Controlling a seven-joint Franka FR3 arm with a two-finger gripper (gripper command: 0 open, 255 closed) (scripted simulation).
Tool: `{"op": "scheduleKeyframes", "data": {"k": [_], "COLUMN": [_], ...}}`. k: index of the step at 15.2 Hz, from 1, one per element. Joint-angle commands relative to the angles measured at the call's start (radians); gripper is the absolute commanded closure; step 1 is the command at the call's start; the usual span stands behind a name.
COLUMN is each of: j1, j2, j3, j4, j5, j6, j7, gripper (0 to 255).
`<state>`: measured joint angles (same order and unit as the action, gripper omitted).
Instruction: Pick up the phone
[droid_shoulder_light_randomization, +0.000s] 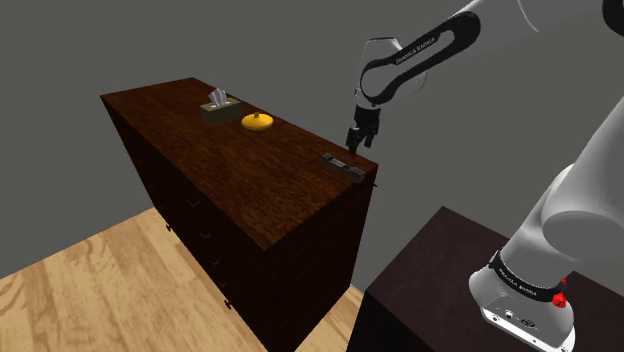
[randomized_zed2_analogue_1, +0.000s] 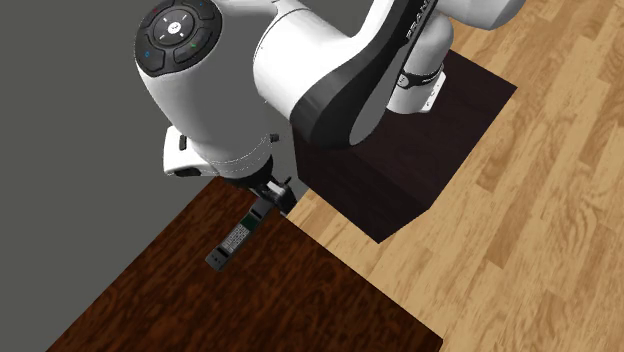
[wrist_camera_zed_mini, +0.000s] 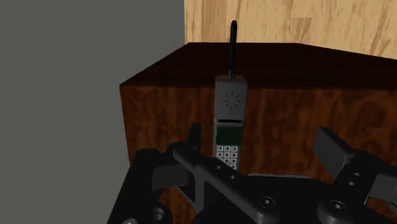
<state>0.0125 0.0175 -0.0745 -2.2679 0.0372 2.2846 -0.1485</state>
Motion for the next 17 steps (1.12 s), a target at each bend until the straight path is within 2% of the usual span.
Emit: {"op": "scheduleKeyframes", "data": {"k": [1, 6, 15, 16, 17], "j1": [-0.002, -0.004, -0.007, -0.007, -0.007], "j2": [0.083, 0.262, 0.338, 0.337, 0.336], "j3": [-0.002, 0.0, 0.004, 0.004, 0.004], "j4": [0.036, 0.139, 0.129, 0.13, 0.129], "j5": [0.0, -0.005, 0.005, 0.005, 0.005], "j6": [0.041, 0.1, 0.186, 0.184, 0.184], "j7": [-0.012, -0.024, -0.031, -0.031, -0.031], "gripper": [0, 0, 0, 255, 255]}}
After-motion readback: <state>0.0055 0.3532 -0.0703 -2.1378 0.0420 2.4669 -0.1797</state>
